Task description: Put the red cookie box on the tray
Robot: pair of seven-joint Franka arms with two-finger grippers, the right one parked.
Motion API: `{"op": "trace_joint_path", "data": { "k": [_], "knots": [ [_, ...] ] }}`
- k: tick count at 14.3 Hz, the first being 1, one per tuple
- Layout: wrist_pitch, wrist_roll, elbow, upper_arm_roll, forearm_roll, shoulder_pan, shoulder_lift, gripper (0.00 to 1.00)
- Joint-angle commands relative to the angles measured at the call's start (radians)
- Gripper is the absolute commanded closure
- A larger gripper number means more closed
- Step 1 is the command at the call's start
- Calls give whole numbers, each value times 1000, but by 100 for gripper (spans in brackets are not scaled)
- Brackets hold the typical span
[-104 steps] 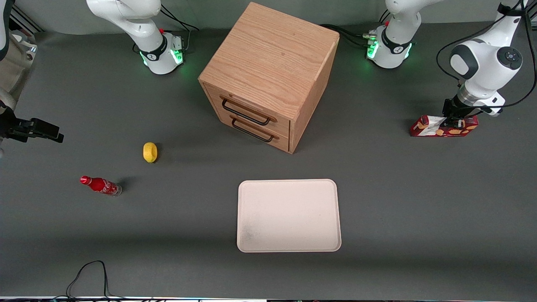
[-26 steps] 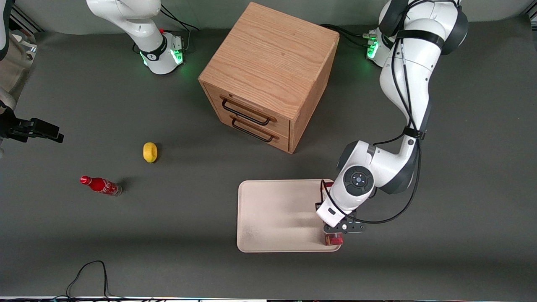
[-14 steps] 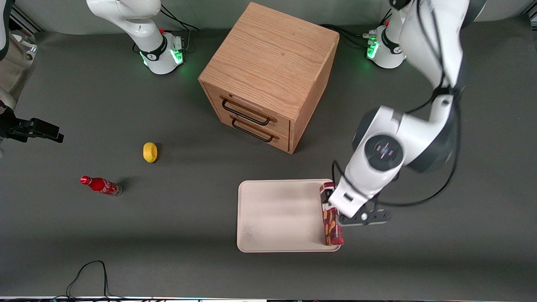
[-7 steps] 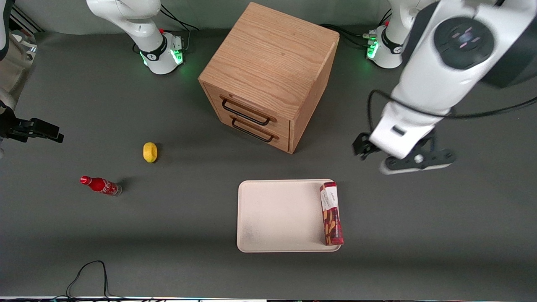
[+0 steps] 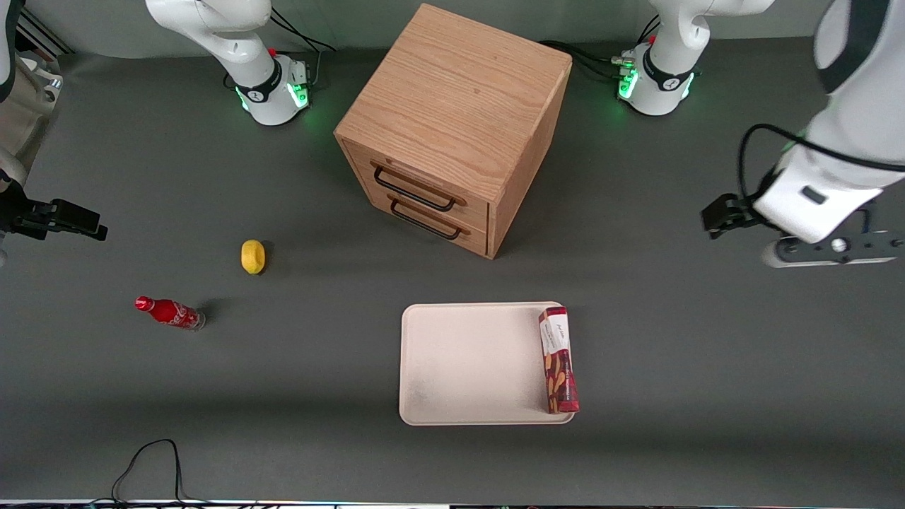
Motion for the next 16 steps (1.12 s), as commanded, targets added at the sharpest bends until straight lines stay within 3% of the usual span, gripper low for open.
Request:
{"op": "trace_joint_path", "data": {
  "k": [1,4,9,16],
  "knots": [
    [92,101,-213,-5,-23,71,-146,0],
    [112,152,-269,-1,-31,123,-175,0],
    [146,150,-263,73,-48,91,-166,0],
    [146,153,-226,47,-68,116,-132,0]
  ]
}}
